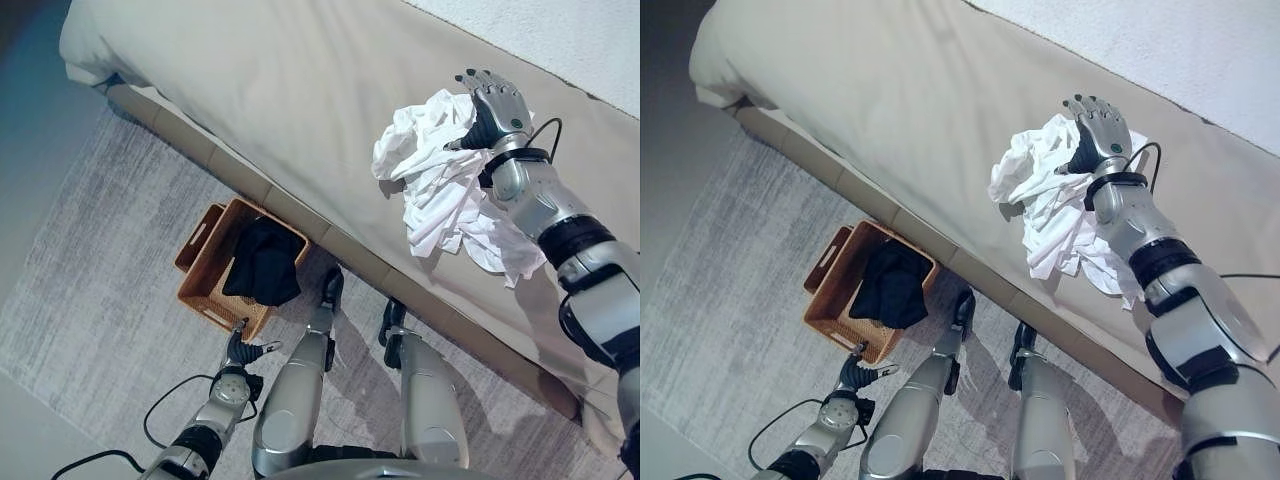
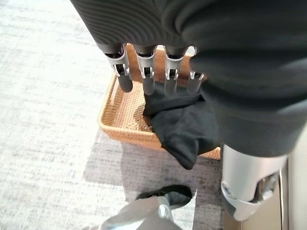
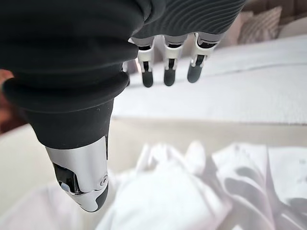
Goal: Pick up clothes into the bucket
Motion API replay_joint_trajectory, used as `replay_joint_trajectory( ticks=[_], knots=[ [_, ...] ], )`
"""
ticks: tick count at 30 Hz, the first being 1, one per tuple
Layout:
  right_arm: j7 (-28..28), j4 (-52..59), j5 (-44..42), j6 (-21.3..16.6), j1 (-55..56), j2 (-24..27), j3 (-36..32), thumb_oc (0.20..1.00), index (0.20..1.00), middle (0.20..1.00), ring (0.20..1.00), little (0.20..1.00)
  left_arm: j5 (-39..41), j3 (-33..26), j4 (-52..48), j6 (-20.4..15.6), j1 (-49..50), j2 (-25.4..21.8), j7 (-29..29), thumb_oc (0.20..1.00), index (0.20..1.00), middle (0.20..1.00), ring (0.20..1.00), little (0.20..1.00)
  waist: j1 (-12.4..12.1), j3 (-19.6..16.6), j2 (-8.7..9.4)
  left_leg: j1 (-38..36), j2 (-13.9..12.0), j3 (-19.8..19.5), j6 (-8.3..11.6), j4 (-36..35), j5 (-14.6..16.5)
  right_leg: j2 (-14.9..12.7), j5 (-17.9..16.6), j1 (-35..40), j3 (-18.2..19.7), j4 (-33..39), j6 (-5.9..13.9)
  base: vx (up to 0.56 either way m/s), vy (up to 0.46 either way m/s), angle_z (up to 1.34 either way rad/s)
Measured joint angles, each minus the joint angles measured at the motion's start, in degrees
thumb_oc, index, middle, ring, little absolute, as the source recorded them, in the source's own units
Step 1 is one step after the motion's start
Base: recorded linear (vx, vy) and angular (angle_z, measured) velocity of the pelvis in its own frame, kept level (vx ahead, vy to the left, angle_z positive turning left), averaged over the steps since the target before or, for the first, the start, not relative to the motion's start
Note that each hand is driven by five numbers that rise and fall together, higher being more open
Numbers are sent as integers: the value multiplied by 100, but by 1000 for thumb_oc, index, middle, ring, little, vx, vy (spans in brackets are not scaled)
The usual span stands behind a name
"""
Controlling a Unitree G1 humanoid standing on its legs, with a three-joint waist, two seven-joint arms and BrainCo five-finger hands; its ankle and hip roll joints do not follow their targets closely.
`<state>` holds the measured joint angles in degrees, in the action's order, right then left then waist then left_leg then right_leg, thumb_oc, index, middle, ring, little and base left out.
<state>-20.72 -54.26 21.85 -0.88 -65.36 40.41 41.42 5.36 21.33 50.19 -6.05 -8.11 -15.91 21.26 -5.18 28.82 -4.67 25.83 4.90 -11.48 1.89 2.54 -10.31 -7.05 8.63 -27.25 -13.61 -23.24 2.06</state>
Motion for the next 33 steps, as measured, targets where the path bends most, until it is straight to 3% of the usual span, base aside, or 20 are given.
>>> replay_joint_trajectory(
  ticks=[8,12,18,19,20,27,32,33],
  knots=[
    [295,-1715,-180,142,-227,-387,-95,1000,1000,1000,1000,1000,48,228,16,3,-138,-106,-61,1000,1000,1000,1000,1000,-223,0,-2,289,11,-525,165,-208,-63,-76,200,-307,-441,-332,-238,44,-87,33],
    [268,-1829,-439,169,-255,-431,-500,1000,1000,1000,1000,1000,116,228,-7,10,-175,-101,-97,1000,1000,1000,1000,1000,-241,-1,-11,573,56,-603,117,-214,-116,-154,288,-653,-499,-560,-291,31,-15,14],
    [258,-1869,-568,184,-328,-255,-528,1000,1000,1000,1000,1000,246,226,-353,1,-317,-100,-103,1000,1000,1000,1000,1000,-221,7,-29,879,98,-665,182,-224,-236,-219,375,-1035,-503,-757,-315,16,2,7],
    [255,-1863,-569,181,-339,-242,-568,771,771,771,771,771,266,227,-396,2,-339,-101,-102,1000,1000,1000,1000,1000,-221,7,-29,913,98,-669,182,-227,-236,-221,383,-1075,-503,-767,-323,0,0,0],
    [227,-1826,-574,177,-348,-217,-638,200,200,200,200,200,276,224,-468,-4,-364,-96,-101,1000,1000,1000,1000,1000,-217,6,-31,982,97,-667,194,-230,-225,-225,393,-1157,-501,-787,-330,0,0,0],
    [16,-1390,-982,169,-406,-80,-1169,200,200,200,200,200,276,218,-563,12,-504,-67,-92,1000,1000,1000,1000,1000,-205,5,-31,1073,87,-607,186,-226,-272,-223,392,-1282,-473,-824,-331,-5,32,-1],
    [-237,50,-1635,79,397,110,-1615,200,200,200,200,200,277,204,-530,9,-569,-49,-82,1000,1000,1000,1000,1000,-160,9,-25,866,117,-432,167,-109,-326,-225,355,-1063,-330,-759,-301,-31,62,-12],
    [-318,858,-1869,93,911,183,-1955,200,200,200,200,200,274,107,-574,4,-533,-65,-83,1000,1000,1000,1000,1000,-122,13,-20,681,99,-394,139,-117,-305,-189,322,-838,-302,-618,-267,7,30,-14]
  ],
)
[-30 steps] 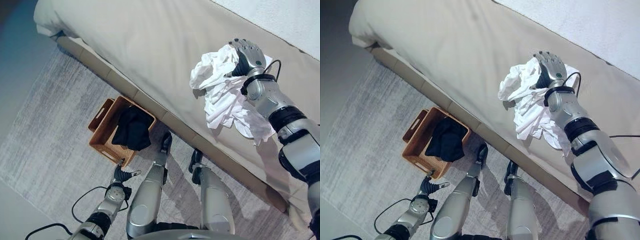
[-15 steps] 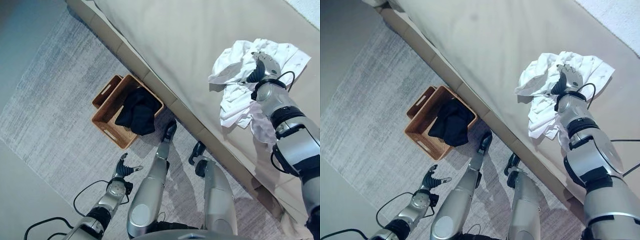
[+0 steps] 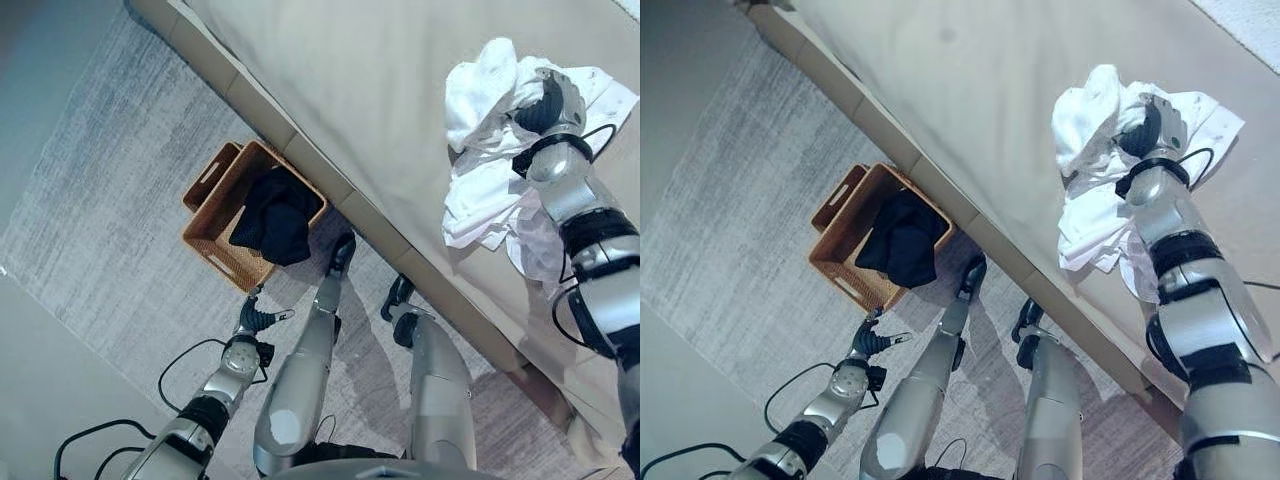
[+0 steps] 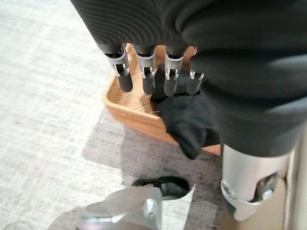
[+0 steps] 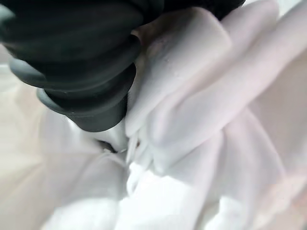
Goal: Pick up clothes into the bucket
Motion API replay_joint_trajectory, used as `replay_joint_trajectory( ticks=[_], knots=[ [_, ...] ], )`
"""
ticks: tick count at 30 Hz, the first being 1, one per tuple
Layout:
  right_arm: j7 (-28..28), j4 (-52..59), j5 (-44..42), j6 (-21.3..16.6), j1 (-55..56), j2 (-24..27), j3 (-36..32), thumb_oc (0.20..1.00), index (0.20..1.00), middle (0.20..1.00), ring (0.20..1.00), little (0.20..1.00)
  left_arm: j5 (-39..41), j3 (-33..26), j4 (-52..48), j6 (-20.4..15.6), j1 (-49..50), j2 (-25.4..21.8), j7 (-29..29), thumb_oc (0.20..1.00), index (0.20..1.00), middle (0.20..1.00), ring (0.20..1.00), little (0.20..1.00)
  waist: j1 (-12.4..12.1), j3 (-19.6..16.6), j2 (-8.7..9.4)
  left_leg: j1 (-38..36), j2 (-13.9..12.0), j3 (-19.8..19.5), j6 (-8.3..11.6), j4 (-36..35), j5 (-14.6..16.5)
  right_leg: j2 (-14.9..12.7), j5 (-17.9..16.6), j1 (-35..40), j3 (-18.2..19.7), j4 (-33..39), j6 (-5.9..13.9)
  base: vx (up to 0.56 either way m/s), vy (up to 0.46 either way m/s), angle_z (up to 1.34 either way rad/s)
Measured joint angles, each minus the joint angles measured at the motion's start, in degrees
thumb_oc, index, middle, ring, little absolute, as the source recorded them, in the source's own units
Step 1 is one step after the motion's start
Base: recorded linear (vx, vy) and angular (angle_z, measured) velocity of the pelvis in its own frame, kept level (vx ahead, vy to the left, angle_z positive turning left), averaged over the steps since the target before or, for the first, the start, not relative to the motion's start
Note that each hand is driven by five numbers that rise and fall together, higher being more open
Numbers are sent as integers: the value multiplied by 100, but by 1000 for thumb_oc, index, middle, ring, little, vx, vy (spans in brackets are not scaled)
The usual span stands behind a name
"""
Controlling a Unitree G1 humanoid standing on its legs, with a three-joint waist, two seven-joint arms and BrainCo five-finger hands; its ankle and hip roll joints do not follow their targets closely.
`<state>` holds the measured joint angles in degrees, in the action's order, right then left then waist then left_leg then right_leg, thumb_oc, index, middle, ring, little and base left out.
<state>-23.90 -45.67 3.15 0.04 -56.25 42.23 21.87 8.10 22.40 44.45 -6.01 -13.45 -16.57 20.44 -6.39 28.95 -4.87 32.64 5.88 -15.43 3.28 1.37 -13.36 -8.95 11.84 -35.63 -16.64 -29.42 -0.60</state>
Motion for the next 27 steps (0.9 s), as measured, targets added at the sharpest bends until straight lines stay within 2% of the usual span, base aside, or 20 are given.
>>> replay_joint_trajectory(
  ticks=[1,2,4,7,10,12,13,16,17,19,22,23,24,25,26,27],
  knots=[
    [-55,284,-52,-80,166,12,-72,200,200,200,200,200,2,-63,15,2,27,-6,15,1000,1000,1000,1000,1000,-10,0,1,-91,-12,41,-15,-6,10,26,-10,109,32,38,14,-4,19,-23],
    [-134,296,-72,-191,207,13,-108,200,200,200,200,200,-1,-117,43,2,31,-43,43,1000,1000,1000,1000,1000,84,1,3,-275,-22,108,-32,-27,23,47,-31,278,110,95,41,4,18,-22],
    [-182,633,-162,-191,368,199,-235,200,200,200,200,200,-10,-205,44,-11,47,-67,45,1000,1000,1000,1000,1000,101,10,10,-464,-35,199,-35,-43,42,64,-68,439,200,133,78,31,8,-24],
    [-381,1081,-161,-261,536,429,-724,200,200,200,200,200,-60,-409,224,1,144,-125,37,1000,1000,1000,1000,1000,312,4,15,-948,-85,274,-106,-203,171,105,-81,873,267,302,103,57,7,-16],
    [-658,1584,-164,-374,693,563,-1406,200,200,200,200,200,-65,-483,228,22,317,-210,19,1000,1000,1000,1000,1000,382,-55,42,-1113,-136,403,-154,-222,244,178,-137,1023,399,426,131,91,7,-23],
    [-754,1752,-165,-419,833,567,-1601,200,200,200,200,200,-71,-585,213,28,386,-218,1,1000,1000,1000,1000,1000,432,-110,52,-1204,-161,449,-142,-221,286,203,-175,1114,429,483,117,78,-1,-17],
    [-854,2046,-160,-439,1162,531,-1942,200,200,200,200,200,-135,-720,202,42,437,-209,-19,1000,1000,1000,1000,1000,419,-118,50,-1425,-189,484,-149,-221,306,243,-223,1373,454,587,118,167,-24,-18],
    [-1059,2431,-155,-531,1560,498,-2274,200,200,200,200,200,-256,-852,113,40,701,-264,-40,1000,1000,1000,1000,1000,411,-434,46,-1740,-228,574,-181,-274,427,311,-223,1745,505,832,127,100,-26,-15],
    [-1187,2561,-151,-661,1630,448,-2421,200,200,200,200,200,-285,-863,81,30,839,-281,-47,1000,1000,1000,1000,1000,437,-682,45,-1778,-246,591,-187,-276,455,339,-230,1821,515,939,139,103,-43,-11],
    [-1237,2606,-146,-712,1710,460,-2587,200,200,200,200,200,-285,-874,5,53,896,-278,-98,1000,1000,1000,1000,1000,562,-832,77,-1954,-278,592,-173,-279,441,400,-294,2103,501,1130,169,96,-30,-1],
    [-1145,2652,-152,-723,1871,467,-2657,200,200,200,200,200,-280,-908,-678,47,1138,-354,-215,1000,1000,1000,1000,1000,568,-1027,170,-2242,-333,629,-142,-324,471,484,-370,2506,521,1477,183,74,-11,-8],
    [-1090,2651,-152,-744,1886,467,-2637,200,200,200,200,200,-282,-901,-875,-46,1222,-402,-264,1000,1000,1000,1000,1000,556,-1218,200,-2304,-356,662,-134,-370,479,517,-390,2596,532,1620,197,90,-11,-12],
    [-991,2660,-174,-785,1892,478,-2638,200,200,200,200,200,-233,-913,-1078,10,1149,-448,-338,1000,1000,1000,1000,1000,606,-1350,207,-2360,-395,687,-108,-403,518,548,-431,2677,536,1733,197,116,-18,-14],
    [-888,2661,-226,-791,1934,478,-2635,200,200,200,200,200,-143,-916,-1500,84,1245,-540,-426,1000,1000,1000,1000,1000,571,-1353,222,-2434,-425,725,-116,-419,541,598,-485,2789,553,1834,210,77,-1,-21],
    [-664,2662,-342,-792,2061,456,-2541,200,200,200,200,200,-28,-926,-2142,-54,1313,-743,-561,1000,1000,1000,1000,1000,555,-1411,301,-2620,-444,775,-117,-432,550,624,-521,3020,615,1995,225,76,0,-18],
    [-564,2665,-395,-797,2101,427,-2490,200,200,200,200,200,20,-930,-2364,-62,1324,-816,-614,1000,1000,1000,1000,1000,554,-1435,305,-2730,-448,775,-123,-463,569,646,-522,3157,623,2063,227,98,0,-29]
  ],
)
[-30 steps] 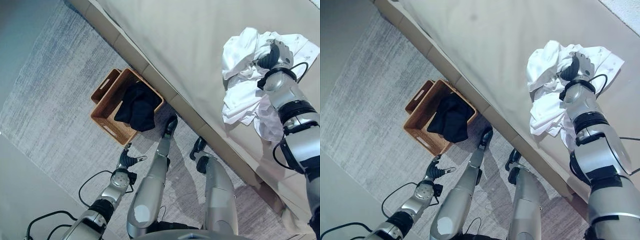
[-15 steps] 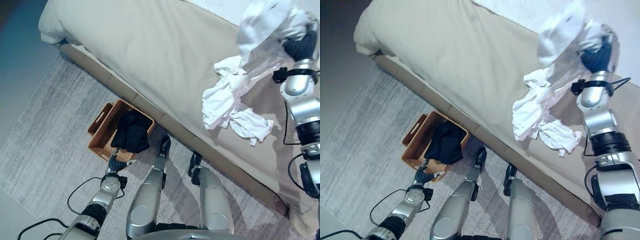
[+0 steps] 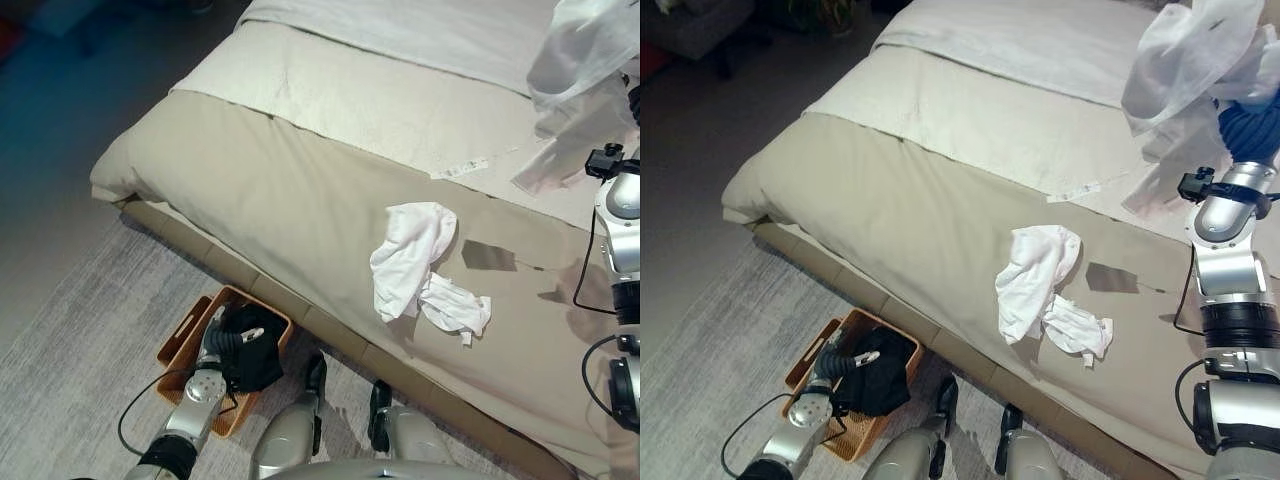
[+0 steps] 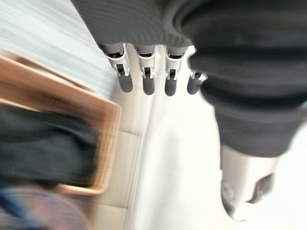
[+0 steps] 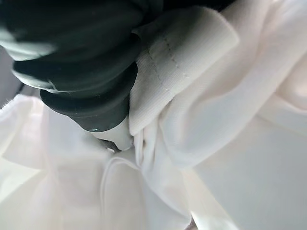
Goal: Pick up clothes into the bucket
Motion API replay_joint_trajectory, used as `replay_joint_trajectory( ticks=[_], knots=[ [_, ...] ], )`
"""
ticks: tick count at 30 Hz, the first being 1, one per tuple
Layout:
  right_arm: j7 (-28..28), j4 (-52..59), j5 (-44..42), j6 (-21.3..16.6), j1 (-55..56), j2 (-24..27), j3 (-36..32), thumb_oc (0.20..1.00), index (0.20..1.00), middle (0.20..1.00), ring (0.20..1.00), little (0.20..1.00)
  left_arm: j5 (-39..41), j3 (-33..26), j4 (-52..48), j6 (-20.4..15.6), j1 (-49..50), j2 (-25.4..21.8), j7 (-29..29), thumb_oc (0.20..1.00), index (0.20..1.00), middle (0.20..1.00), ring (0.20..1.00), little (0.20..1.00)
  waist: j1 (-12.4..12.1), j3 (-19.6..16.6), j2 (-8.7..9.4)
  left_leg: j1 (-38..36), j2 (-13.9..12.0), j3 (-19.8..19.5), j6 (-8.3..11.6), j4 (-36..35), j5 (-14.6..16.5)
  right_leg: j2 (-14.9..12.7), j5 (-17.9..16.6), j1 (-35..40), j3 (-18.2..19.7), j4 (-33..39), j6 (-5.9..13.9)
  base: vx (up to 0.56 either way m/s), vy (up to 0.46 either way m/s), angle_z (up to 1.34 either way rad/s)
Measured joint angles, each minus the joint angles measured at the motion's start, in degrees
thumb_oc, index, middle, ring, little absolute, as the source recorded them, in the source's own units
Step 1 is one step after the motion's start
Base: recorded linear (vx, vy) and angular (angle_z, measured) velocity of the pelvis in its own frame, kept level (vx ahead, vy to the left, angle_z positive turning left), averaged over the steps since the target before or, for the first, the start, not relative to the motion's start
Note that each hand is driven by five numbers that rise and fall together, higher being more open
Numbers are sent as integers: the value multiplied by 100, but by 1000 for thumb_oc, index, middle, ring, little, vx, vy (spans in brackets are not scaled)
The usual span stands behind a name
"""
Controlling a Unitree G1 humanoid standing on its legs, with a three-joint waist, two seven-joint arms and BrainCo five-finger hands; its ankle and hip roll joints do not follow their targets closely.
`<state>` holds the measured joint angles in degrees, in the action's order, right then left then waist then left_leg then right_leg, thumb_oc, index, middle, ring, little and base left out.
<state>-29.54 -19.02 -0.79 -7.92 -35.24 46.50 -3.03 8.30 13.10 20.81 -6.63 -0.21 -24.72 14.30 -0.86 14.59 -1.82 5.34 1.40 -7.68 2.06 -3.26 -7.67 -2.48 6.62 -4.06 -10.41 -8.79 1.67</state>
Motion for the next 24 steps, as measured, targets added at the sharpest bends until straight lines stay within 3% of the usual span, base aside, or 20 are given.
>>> replay_joint_trajectory(
  ticks=[3,6,9,15,19,24],
  knots=[
    [759,244,-400,-2,411,-127,398,200,200,200,200,200,617,-110,-1545,-22,-32,-511,-463,1000,1000,1000,1000,1000,1,-243,94,-377,-58,198,-5,-71,143,68,-25,360,185,220,17,69,-9,-27],
    [1229,274,-535,45,617,-218,786,200,200,200,200,200,922,-82,-1980,-48,-543,-681,-712,1000,1000,1000,1000,1000,166,-536,85,-561,-78,277,10,-137,195,77,-79,567,245,422,29,67,-11,-14],
    [1650,372,-576,150,882,-316,1066,200,200,200,200,200,979,44,-2417,-37,-1097,-759,-842,1000,1000,1000,1000,1000,183,-807,129,-733,-89,398,21,-171,218,112,-147,768,368,602,56,44,-12,-18],
    [2375,1085,-730,263,964,-128,1504,200,200,200,200,200,1387,665,-2648,-7,-1466,-841,-1253,1000,1000,1000,1000,1000,326,-990,128,-902,-125,475,26,-174,287,161,-282,1040,437,913,49,50,-3,-9],
    [2847,1503,-897,306,962,327,1909,200,200,200,200,200,1538,1231,-2655,92,-1873,-986,-1461,1000,1000,1000,1000,1000,315,-1050,138,-978,-128,473,33,-174,294,172,-323,1169,444,1011,41,16,2,0],
    [3169,1978,-1122,318,962,433,2102,200,200,200,200,200,1623,1404,-2648,131,-2009,-1034,-1552,1000,1000,1000,1000,1000,322,-1122,131,-984,-124,475,32,-174,294,170,-367,1193,447,1052,42,0,0,0]
  ],
)
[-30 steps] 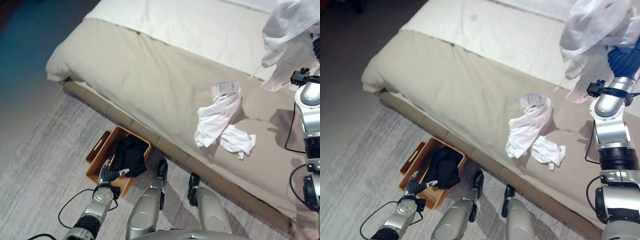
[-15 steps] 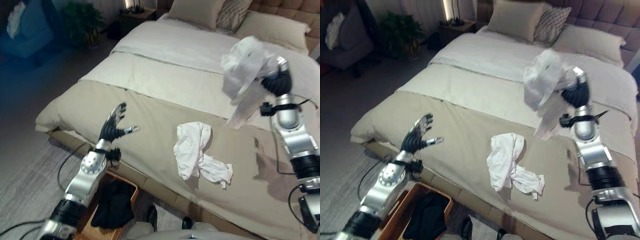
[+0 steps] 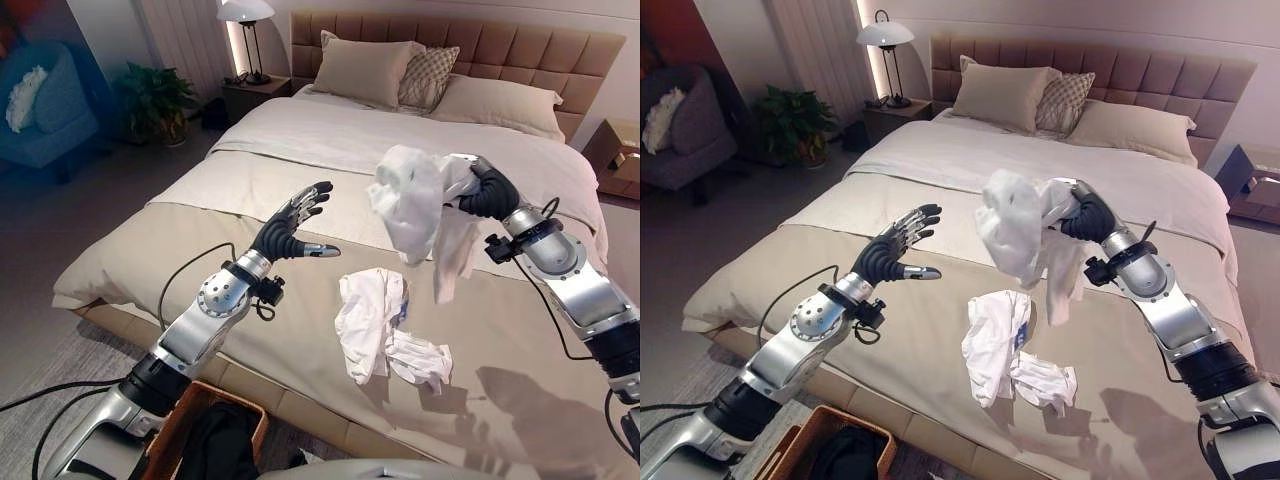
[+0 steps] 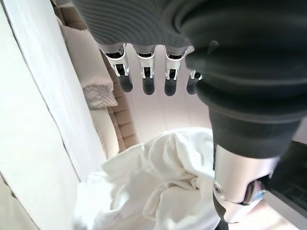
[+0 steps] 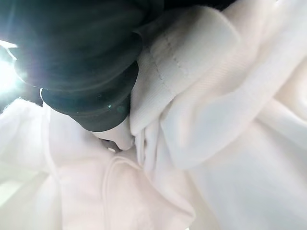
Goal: Pick up clothes into the bucket
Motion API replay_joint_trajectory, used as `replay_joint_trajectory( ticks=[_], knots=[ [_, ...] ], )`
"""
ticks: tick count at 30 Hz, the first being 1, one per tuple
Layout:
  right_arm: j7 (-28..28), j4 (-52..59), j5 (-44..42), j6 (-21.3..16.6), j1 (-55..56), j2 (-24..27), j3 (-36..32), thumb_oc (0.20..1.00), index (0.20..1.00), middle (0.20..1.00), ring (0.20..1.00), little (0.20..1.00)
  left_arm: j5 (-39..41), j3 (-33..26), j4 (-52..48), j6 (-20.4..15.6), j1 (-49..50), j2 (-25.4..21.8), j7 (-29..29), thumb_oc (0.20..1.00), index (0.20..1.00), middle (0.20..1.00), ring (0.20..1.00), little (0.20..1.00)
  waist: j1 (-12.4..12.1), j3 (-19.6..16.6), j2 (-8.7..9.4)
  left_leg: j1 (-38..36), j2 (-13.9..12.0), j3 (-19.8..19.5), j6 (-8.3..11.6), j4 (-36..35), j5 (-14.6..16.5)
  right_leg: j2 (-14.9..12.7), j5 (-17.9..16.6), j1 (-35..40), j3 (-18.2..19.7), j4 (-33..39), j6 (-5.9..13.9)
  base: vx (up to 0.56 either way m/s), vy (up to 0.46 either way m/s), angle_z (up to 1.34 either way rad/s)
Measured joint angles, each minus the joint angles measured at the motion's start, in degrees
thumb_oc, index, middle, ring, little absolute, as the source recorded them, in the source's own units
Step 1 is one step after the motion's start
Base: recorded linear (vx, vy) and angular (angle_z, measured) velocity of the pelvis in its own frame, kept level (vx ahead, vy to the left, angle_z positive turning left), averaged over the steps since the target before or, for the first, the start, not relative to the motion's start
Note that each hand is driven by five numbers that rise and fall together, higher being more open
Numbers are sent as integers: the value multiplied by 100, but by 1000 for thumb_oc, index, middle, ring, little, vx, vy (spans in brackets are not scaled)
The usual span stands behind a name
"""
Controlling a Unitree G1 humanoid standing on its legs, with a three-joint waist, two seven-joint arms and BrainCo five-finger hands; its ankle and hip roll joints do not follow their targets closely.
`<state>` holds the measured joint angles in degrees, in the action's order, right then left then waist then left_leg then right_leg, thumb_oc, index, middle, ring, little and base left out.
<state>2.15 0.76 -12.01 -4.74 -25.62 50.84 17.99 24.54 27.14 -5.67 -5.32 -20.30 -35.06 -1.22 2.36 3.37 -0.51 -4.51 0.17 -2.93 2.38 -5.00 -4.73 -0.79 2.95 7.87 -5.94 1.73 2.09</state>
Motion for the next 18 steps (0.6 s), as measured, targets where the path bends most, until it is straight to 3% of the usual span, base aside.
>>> replay_joint_trajectory(
  ticks=[5,11,18],
  knots=[
    [253,849,-287,-13,-1,-64,254,200,200,200,200,200,-4,373,140,126,-73,51,-48,1000,1000,1000,1000,1000,0,-29,-15,-13,16,0,-1,0,0,-16,-4,10,1,-2,3,0,0,0],
    [517,1462,-619,-35,-1,-289,532,200,200,200,200,200,28,424,547,289,-77,332,-46,1000,1000,1000,1000,1000,2,-46,-27,-94,32,0,-23,-1,16,-31,-3,101,-2,5,4,0,0,0],
    [746,1791,-797,-47,-138,-244,931,200,200,200,200,200,629,911,545,397,-248,370,-72,1000,1000,1000,1000,1000,0,-111,-29,-92,41,-22,-24,-1,16,-39,-4,110,-20,4,4,0,0,0]
  ],
)
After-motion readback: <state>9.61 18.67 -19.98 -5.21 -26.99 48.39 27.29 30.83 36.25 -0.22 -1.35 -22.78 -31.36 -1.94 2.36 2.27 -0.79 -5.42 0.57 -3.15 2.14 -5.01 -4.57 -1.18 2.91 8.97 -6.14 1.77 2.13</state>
